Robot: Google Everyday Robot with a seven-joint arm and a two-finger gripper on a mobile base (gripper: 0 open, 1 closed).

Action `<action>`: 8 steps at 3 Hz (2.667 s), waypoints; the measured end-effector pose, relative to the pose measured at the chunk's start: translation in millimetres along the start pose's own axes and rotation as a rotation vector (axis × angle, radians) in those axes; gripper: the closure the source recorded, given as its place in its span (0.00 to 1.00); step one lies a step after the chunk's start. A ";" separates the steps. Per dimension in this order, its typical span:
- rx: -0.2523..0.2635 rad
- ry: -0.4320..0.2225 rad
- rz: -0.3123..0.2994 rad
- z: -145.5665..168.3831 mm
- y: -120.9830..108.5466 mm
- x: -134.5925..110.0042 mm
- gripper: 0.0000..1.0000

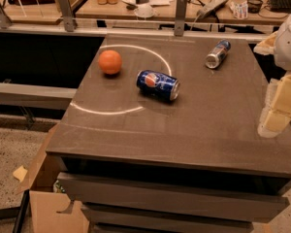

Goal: Pick pepsi can

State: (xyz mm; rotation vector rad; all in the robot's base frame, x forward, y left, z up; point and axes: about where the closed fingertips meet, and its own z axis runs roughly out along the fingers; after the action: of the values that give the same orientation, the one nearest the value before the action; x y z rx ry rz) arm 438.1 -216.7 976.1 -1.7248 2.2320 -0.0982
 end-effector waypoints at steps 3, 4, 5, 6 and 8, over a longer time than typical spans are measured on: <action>0.021 -0.210 0.124 23.2 -31.7 -21.6 0.00; 0.017 -0.291 0.184 46.6 -45.0 -45.0 0.00; 0.011 -0.332 0.224 75.0 -53.3 -73.9 0.00; -0.004 -0.359 0.249 109.7 -62.1 -103.1 0.00; -0.036 -0.382 0.244 168.7 -86.1 -142.6 0.01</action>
Offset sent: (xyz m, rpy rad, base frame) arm 0.0491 0.0030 -0.0073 0.2989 -0.0793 -0.1374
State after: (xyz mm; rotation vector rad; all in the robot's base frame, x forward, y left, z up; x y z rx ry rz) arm 598.8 -80.7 867.0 -1.3366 2.1389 0.3031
